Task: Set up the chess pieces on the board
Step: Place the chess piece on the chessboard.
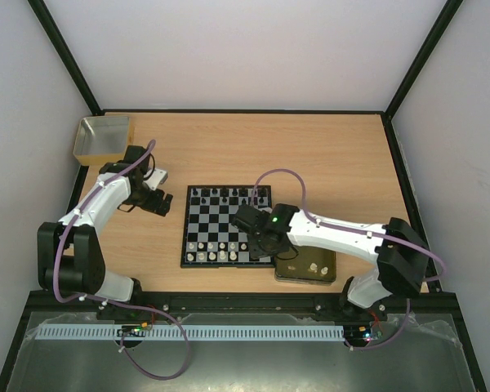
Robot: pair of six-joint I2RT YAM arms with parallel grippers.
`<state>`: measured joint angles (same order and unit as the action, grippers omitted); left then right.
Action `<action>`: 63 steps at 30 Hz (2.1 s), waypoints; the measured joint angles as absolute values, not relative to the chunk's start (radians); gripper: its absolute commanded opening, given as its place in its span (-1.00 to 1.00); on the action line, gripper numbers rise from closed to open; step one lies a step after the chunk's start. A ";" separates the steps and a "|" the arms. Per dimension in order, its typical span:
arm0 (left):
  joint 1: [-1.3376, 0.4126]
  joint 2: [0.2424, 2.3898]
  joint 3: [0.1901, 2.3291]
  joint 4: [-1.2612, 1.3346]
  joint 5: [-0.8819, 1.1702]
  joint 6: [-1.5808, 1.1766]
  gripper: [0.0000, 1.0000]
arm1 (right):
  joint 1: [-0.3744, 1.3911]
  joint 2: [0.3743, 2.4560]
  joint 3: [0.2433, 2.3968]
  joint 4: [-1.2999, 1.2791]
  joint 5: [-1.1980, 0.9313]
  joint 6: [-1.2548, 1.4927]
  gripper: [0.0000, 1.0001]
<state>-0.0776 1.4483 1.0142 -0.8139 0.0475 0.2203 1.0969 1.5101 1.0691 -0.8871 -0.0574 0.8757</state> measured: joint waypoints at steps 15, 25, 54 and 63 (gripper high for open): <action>-0.078 1.448 1.014 -0.814 0.044 0.220 0.98 | 1.119 1.665 1.144 -0.812 -0.126 0.859 -0.88; -0.078 1.448 1.014 -0.814 0.044 0.220 0.98 | 1.119 1.684 1.150 -0.797 -0.136 0.852 -0.87; -0.078 1.448 1.014 -0.814 0.044 0.220 0.98 | 1.119 1.728 1.173 -0.781 -0.144 0.833 -0.81; -0.078 1.448 1.014 -0.814 0.044 0.220 0.98 | 1.119 1.729 1.185 -0.785 -0.143 0.826 -0.82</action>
<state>-0.0780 1.4479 1.0142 -0.8139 0.0437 0.2203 1.1191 1.7287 1.1847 -0.7845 -0.1432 0.8261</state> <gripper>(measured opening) 0.991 0.091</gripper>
